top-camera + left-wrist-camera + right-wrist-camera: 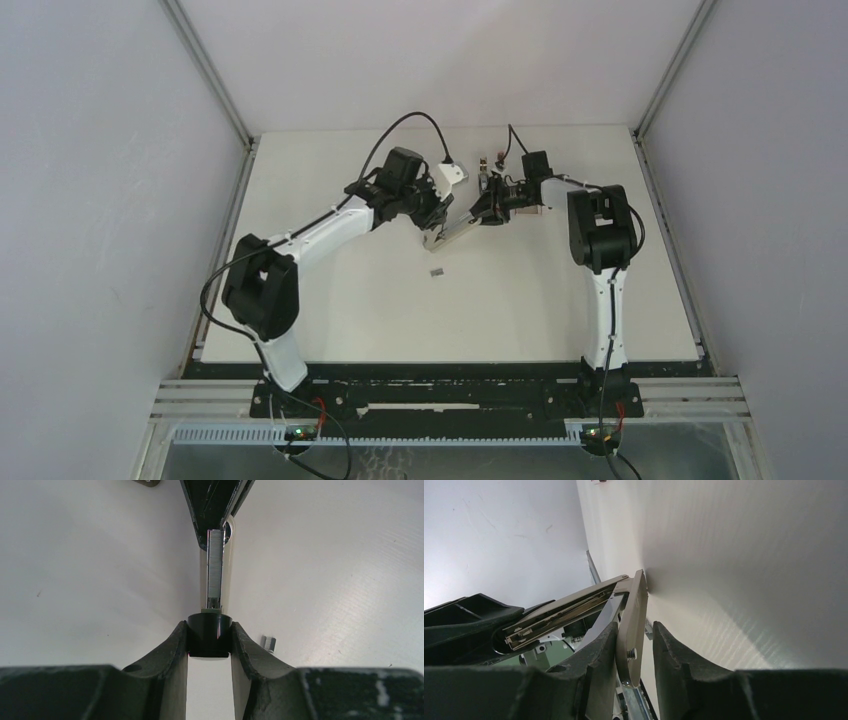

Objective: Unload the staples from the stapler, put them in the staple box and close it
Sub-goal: Unload the staple at the center of the board.

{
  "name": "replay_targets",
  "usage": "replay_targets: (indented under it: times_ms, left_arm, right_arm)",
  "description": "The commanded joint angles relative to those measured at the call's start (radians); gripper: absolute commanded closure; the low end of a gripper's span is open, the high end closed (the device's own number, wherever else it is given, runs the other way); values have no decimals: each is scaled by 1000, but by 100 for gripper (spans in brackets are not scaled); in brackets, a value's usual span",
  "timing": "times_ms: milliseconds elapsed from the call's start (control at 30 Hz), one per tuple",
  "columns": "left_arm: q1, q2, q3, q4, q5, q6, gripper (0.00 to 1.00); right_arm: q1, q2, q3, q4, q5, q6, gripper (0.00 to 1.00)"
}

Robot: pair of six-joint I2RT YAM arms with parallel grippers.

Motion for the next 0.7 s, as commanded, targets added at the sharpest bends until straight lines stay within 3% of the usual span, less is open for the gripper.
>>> replay_targets:
  times_ms: [0, 400, 667]
  left_arm:
    - [-7, 31, 53, -93, -52, 37, 100]
    - [-11, 56, 95, -153, -39, 55, 100]
    - [-11, 68, 115, -138, -73, 1, 100]
  right_arm:
    - [-40, -65, 34, -17, 4, -5, 69]
    - [-44, -21, 251, -441, 73, -354, 62]
    - [-38, -24, 216, -471, 76, -407, 60]
